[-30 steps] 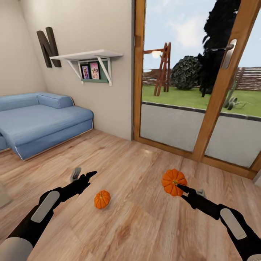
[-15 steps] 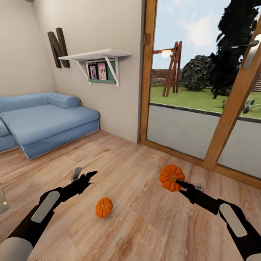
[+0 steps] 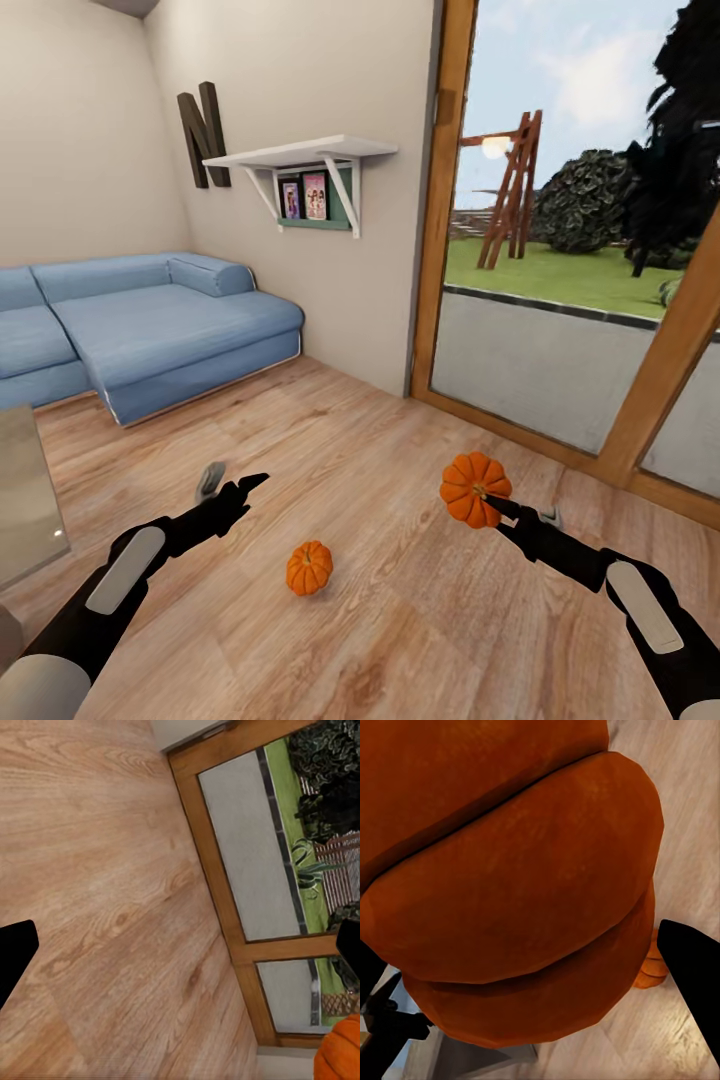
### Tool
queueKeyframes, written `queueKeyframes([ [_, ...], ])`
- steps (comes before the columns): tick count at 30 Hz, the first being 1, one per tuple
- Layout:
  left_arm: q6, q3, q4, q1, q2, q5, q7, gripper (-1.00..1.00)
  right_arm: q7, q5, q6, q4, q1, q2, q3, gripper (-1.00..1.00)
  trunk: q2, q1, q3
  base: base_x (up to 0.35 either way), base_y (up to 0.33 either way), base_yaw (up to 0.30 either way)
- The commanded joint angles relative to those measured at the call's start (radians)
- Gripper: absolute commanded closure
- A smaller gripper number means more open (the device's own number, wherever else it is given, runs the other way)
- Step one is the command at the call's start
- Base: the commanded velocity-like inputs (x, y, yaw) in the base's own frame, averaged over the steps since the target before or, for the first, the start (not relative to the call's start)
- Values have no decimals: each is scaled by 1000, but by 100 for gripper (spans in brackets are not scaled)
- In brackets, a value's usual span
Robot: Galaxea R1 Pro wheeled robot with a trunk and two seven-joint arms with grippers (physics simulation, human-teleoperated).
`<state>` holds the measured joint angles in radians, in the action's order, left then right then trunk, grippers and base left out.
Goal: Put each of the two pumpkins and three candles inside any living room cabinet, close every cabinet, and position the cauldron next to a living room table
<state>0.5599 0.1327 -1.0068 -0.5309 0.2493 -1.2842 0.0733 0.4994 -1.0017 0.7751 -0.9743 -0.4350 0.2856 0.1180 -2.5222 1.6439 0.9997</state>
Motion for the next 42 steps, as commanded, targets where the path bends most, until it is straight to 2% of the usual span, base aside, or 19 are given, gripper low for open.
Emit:
queueKeyframes([
  [1,2,2,0,-1,1,-3,1,-100,-2,-6,9,0,-1,0,3,100,0,0,1,0,0,16],
  [6,5,1,2,-1,1,-4,-11,-100,-2,-6,9,0,-1,0,5,100,0,0,1,0,0,6],
  [13,6,-1,13,-1,-1,-7,-68,-100,-2,-5,9,1,-1,0,8,100,0,0,1,0,0,0],
  [14,2,-1,42,-3,-6,-7,-81,-100,-2,-5,9,1,-1,0,8,100,0,0,1,0,0,0],
  [16,-8,0,154,-11,-38,-3,-103,-100,-2,-5,9,2,-1,0,7,100,0,0,1,0,0,0],
  [18,-34,2,244,-21,-60,1,-108,-100,-2,-4,9,2,-1,0,6,100,0,0,1,0,0,0],
  [23,-72,8,361,-49,-78,6,-110,-100,-3,-3,8,2,-1,-1,2,100,0,0,1,0,0,0],
  [26,-79,11,392,-60,-82,7,-110,-100,-4,-2,7,2,-1,-2,1,100,0,0,1,0,0,0],
  [36,-75,13,408,-83,-85,9,-89,-100,-11,5,3,2,-1,-13,-2,100,0,0,1,0,0,0],
  [42,-72,13,401,-87,-84,7,-84,-100,-69,-5,3,1,-1,-17,-2,100,0,0,-1,0,0,86],
])
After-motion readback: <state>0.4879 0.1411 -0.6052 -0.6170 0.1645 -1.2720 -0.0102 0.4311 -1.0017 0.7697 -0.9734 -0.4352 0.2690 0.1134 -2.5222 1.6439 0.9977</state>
